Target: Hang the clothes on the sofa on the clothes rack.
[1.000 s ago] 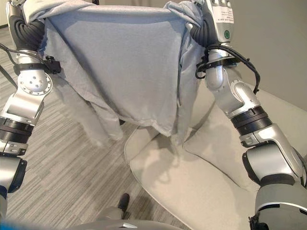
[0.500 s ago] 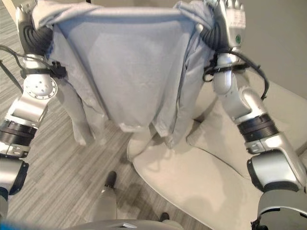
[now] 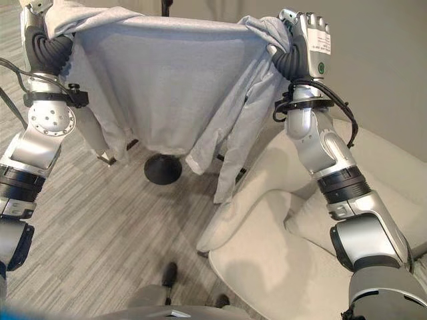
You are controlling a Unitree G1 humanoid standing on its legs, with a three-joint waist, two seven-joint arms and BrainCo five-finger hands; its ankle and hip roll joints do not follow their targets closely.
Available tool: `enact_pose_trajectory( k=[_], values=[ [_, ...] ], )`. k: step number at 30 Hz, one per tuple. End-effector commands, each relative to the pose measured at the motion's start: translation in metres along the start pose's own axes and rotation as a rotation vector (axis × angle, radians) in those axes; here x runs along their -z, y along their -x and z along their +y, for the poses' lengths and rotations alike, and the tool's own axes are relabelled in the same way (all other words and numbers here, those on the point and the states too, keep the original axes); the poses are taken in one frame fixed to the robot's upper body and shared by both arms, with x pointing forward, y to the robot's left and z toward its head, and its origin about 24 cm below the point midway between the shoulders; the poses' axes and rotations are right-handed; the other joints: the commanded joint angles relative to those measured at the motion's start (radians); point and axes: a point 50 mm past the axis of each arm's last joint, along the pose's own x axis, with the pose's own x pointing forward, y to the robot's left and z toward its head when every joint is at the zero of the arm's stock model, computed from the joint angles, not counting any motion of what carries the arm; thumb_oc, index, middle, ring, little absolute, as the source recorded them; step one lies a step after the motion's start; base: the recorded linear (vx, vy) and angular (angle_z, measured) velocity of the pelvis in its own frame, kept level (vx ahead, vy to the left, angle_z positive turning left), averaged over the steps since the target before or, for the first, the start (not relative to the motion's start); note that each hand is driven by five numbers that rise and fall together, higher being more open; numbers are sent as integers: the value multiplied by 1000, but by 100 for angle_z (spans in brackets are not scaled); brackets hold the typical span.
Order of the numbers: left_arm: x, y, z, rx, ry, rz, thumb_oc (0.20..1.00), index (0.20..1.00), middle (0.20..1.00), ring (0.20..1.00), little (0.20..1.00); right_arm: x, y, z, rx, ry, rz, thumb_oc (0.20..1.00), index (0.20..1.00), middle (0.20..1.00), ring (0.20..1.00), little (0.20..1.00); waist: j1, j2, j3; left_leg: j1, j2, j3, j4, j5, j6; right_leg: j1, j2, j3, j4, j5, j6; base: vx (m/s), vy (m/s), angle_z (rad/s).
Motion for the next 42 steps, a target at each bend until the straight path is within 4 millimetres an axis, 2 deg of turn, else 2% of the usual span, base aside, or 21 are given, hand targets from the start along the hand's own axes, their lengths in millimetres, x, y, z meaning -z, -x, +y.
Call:
enact_pose_trajectory(
  k=[1, 4, 10, 14, 19, 21, 22, 23, 24, 26, 27, 28, 29, 31, 34, 37, 39, 41, 42],
  values=[
    [5, -10, 18, -98, -29, 6, 200, 200, 200, 200, 200, 28, -8, -22, 43, 123, 63, 200, 200, 200, 200, 200, 28, 22, -97, -18, 37, 9, -16, -35, -124, -5, 63, -22, 9, -37, -40, 63, 23, 14],
    [7, -7, 15, -90, -23, 16, 200, 200, 200, 200, 200, 27, -7, -22, 39, 117, 55, 200, 200, 200, 200, 200, 22, 30, -106, 5, 40, 12, -16, -51, -124, 10, 61, -31, -28, -12, -37, 58, -8, 6],
    [12, 2, 12, -72, -17, 43, 200, 200, 200, 200, 200, 29, 0, -20, 8, 113, 59, 200, 200, 200, 200, 200, 3, 40, -124, 37, 49, 2, -13, -76, -111, 3, 66, -15, -31, -3, -35, 65, -47, -1],
    [11, 4, 13, -73, -5, 42, 200, 200, 200, 200, 200, 29, 2, -20, -6, 110, 53, 200, 200, 200, 200, 200, 1, 30, -93, 0, 44, -13, 112, -124, -106, 20, 55, -9, -31, 3, -42, 1, -32, 1],
    [11, 6, 11, -69, 3, 42, 200, 200, 200, 200, 200, 29, 3, -21, -7, 109, 51, 200, 200, 200, 200, 200, 1, 31, -84, -23, 44, -15, 149, -129, -110, 22, 52, -11, -31, 4, -43, -8, 2, 3],
    [10, 7, 10, -68, 13, 41, 200, 200, 200, 200, 200, 30, 3, -23, -1, 114, 52, 200, 200, 200, 200, 200, 2, 33, -73, -48, 50, -21, 173, -123, -121, 25, 46, -10, -31, 3, -42, -14, 42, -1],
    [9, 6, 9, -68, 19, 39, 200, 200, 200, 200, 200, 30, 1, -25, 3, 120, 46, 200, 200, 200, 200, 200, 5, 36, -67, -72, 75, -39, 159, -107, -128, 27, 36, -4, -31, -2, -35, 14, 238, 0],
    [8, 1, 14, -84, 4, 26, 200, 200, 200, 200, 200, 32, -1, -28, 19, 127, 45, 200, 200, 200, 200, 200, -1, 35, -69, -95, 163, -96, 64, -42, -159, 10, 18, 16, -31, -7, -21, 73, 495, 17],
    [10, 0, 16, -99, 1, 32, 200, 200, 200, 200, 200, 38, 0, -33, 38, 140, 64, 200, 200, 200, 200, 200, -17, 39, -63, -112, 249, -104, -1, -18, -183, 20, -6, 30, -31, -36, -6, 113, 575, 7],
    [12, 3, 15, -105, 9, 43, 200, 200, 200, 200, 200, 47, 4, -43, 66, 174, 91, 200, 200, 200, 200, 200, -33, 57, -63, -157, 302, -80, -16, 7, -205, 41, -27, 26, -28, -59, 5, 136, 497, -5],
    [12, 3, 14, -103, 9, 42, 200, 200, 200, 200, 200, 48, 5, -43, 66, 175, 93, 200, 200, 200, 200, 200, -32, 57, -64, -158, 303, -81, -16, 7, -206, 41, -26, 25, -28, -59, 4, 243, 729, 5],
    [12, 5, 10, -88, 26, 48, 200, 200, 200, 200, 200, 58, 15, -44, 54, 200, 133, 200, 200, 200, 200, 200, -31, 94, -86, -139, 316, -75, -16, 16, -244, 55, -59, 19, -25, -57, 21, 168, 504, -4],
    [12, 5, 10, -87, 27, 48, 200, 200, 200, 200, 200, 58, 15, -44, 53, 201, 134, 200, 200, 200, 200, 200, -31, 93, -88, -139, 315, -76, -16, 15, -243, 55, -60, 18, -25, -57, 22, 242, 687, -9],
    [10, 7, 5, -62, 33, 40, 200, 200, 200, 200, 200, 64, 26, -42, 45, 198, 172, 200, 200, 200, 200, 200, -31, 90, -104, -121, 281, -63, -16, 30, -236, 64, -117, 13, -8, -28, 45, 165, 455, -25],
    [11, 6, 10, -54, 7, 34, 200, 200, 200, 200, 200, 59, 31, -34, 46, 159, 187, 200, 200, 200, 200, 200, -23, 61, -109, -73, 236, -13, -11, -14, -210, 43, -181, 19, 26, 26, 55, 159, 421, -22],
    [7, -1, 20, -71, -22, 1, 200, 200, 200, 200, 200, 55, 28, -29, 49, 143, 186, 200, 200, 200, 200, 200, -4, 43, -115, -43, 193, 48, -8, -45, -169, 15, -238, -37, 61, 108, 59, 78, 400, -24],
    [6, -1, 21, -79, -23, -1, 200, 200, 200, 200, 200, 54, 29, -28, 57, 129, 195, 200, 200, 200, 200, 200, -5, 38, -112, -43, 179, 51, -6, -48, -158, 14, -231, -28, 81, 106, 51, 75, 242, -22],
    [6, 1, 17, -70, -16, -1, 200, 200, 200, 200, 200, 54, 31, -29, 52, 130, 188, 200, 200, 200, 200, 200, -14, 33, -107, -36, 146, 35, -4, -60, -144, 0, -162, 28, 117, 55, 20, 123, 254, 12],
    [6, 2, 15, -61, -11, 2, 200, 200, 200, 200, 200, 55, 30, -30, 51, 136, 187, 200, 200, 200, 200, 200, -14, 32, -111, -37, 135, 36, -6, -54, -137, -7, -132, 33, 109, 29, 13, 125, 219, 34]
  ],
)
